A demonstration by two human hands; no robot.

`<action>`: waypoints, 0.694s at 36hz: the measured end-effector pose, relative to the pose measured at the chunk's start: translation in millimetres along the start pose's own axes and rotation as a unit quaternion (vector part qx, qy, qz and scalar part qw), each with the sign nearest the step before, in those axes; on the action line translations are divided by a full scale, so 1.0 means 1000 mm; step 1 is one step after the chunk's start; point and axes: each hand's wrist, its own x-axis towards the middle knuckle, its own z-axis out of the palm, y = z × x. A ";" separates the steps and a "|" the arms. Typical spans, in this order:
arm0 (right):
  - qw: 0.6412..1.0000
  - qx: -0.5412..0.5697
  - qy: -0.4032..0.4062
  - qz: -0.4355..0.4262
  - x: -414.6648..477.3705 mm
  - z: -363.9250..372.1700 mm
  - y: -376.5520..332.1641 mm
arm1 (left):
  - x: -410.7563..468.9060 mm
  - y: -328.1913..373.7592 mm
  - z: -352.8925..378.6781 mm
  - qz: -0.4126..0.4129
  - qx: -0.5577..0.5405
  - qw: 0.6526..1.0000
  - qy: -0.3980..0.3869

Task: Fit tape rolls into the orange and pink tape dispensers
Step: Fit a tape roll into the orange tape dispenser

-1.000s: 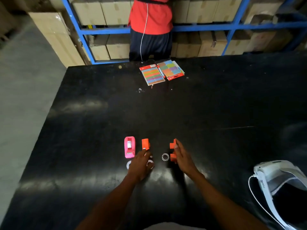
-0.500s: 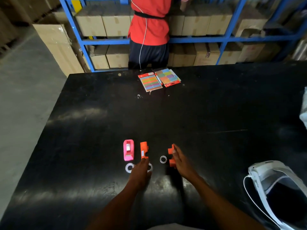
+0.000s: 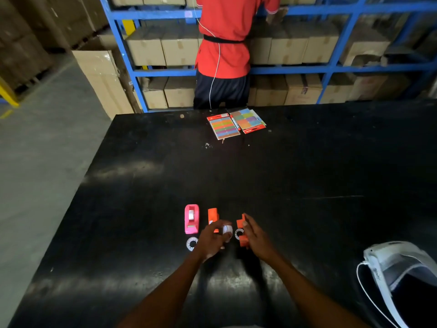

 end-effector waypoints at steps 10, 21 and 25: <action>1.000 0.009 0.020 -0.003 0.004 -0.004 0.004 | -0.001 0.017 0.001 -0.005 -0.027 0.999 0.034; 1.000 0.011 0.013 0.007 0.000 -0.004 0.005 | -0.001 0.011 -0.004 -0.021 -0.050 0.998 0.026; 1.000 0.015 0.017 0.005 0.001 -0.004 0.005 | 0.001 0.007 -0.006 -0.019 -0.061 0.998 0.020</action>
